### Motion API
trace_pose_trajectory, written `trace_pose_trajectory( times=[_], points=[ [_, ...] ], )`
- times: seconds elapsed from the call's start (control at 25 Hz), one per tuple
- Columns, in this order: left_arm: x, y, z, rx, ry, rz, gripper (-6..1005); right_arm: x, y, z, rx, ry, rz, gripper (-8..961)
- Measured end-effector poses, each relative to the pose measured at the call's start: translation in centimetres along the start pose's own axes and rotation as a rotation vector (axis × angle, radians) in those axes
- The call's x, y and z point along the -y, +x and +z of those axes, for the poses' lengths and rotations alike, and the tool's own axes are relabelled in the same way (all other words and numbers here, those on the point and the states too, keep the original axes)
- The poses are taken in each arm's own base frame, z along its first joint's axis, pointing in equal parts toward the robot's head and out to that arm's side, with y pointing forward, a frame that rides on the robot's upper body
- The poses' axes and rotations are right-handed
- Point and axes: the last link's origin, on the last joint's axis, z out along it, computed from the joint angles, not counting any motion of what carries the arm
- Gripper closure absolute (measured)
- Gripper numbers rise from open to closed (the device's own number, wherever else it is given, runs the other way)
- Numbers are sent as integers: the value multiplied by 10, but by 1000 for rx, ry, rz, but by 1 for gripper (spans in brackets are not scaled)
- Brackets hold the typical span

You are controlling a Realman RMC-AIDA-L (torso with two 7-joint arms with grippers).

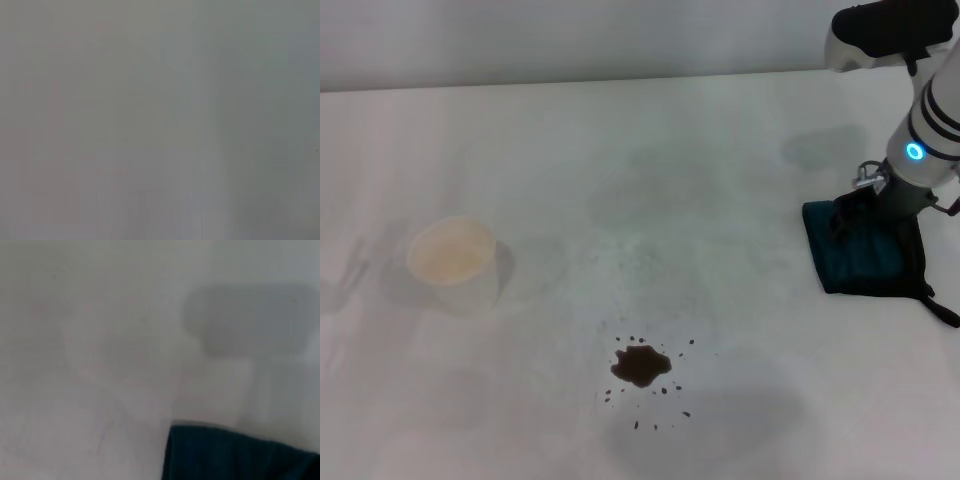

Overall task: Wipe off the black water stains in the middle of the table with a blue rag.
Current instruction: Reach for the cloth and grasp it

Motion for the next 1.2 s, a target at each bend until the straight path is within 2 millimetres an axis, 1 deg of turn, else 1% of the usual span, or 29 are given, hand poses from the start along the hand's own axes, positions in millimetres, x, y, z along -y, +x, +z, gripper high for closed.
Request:
trace_pose_trajectory(
  times=[0.12,0.36,0.88,1.2],
  points=[
    [1,0,0,0,2,1,122,-2,-3,2,0,0,-8,335],
    [1,1,2,-2,0,4,122,-4,0,10,-32,3,-23,339],
    [-1,0,2,0,-2,0,123,-5,3,16,-49,8,-37,373],
    [-2,0,2,1,1,-1,123,-3,9,18,-80,23,-46,635]
  ],
)
